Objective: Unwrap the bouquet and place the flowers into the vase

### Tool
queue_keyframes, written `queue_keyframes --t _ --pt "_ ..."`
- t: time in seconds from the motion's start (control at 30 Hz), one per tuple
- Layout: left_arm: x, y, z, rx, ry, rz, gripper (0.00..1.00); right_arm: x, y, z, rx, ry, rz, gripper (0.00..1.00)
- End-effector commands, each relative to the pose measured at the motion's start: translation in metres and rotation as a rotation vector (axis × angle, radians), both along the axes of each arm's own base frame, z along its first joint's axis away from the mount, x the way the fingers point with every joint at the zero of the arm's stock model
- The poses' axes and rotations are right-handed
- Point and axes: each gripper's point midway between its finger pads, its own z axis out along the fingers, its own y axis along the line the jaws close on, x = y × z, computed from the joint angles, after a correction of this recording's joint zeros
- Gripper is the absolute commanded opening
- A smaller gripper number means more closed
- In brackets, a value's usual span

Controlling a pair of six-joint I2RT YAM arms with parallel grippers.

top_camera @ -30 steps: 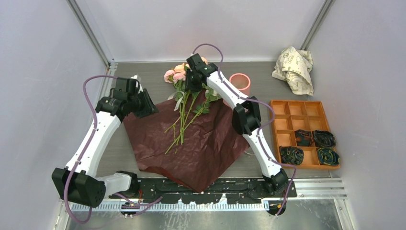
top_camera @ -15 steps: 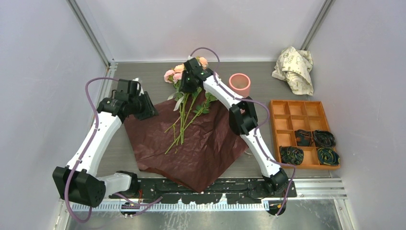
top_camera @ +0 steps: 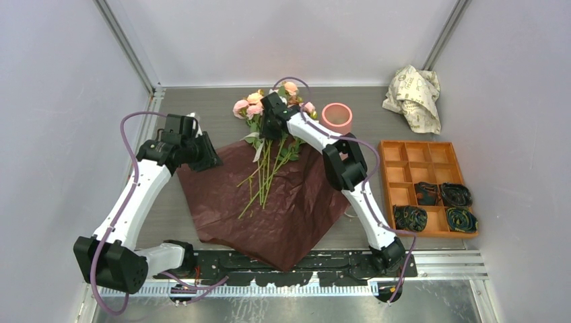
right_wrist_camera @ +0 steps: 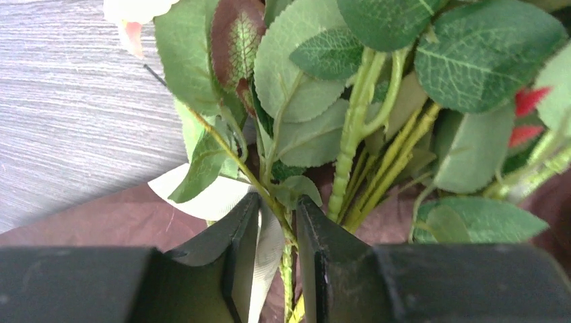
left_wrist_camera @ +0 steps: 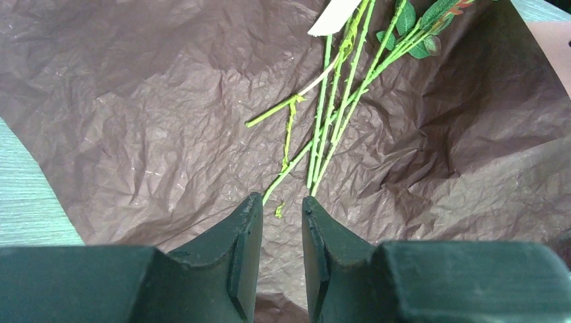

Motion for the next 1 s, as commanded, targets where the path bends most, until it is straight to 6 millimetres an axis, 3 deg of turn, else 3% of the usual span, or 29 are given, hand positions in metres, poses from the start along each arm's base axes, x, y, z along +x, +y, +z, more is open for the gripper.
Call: queue_keyframes --t 0.0,0.37,0.67,0.77,0.87,0.97 --pt "0.004 -0.005 0.012 -0.022 -0.049 -0.027 0.29 0.008 -0.011 0.066 0.008 -0.137 -0.041 0.33" --pt "0.003 -0.004 0.010 -0.016 -0.056 -0.031 0.29 -0.003 -0.026 0.085 -0.048 -0.155 -0.053 0.32" --pt "0.002 -0.002 0.012 -0.008 -0.069 -0.031 0.28 0.010 -0.024 0.071 -0.102 -0.140 -0.060 0.31" --pt "0.003 -0.001 0.013 -0.001 -0.077 -0.030 0.29 0.006 -0.019 0.070 -0.081 -0.121 -0.031 0.30" --pt "0.005 -0.002 0.011 -0.002 -0.072 -0.031 0.29 -0.001 -0.014 0.064 -0.067 -0.089 -0.002 0.28" --pt "0.006 -0.002 0.012 0.000 -0.067 -0.037 0.28 -0.008 -0.005 0.060 -0.042 -0.073 0.029 0.16"
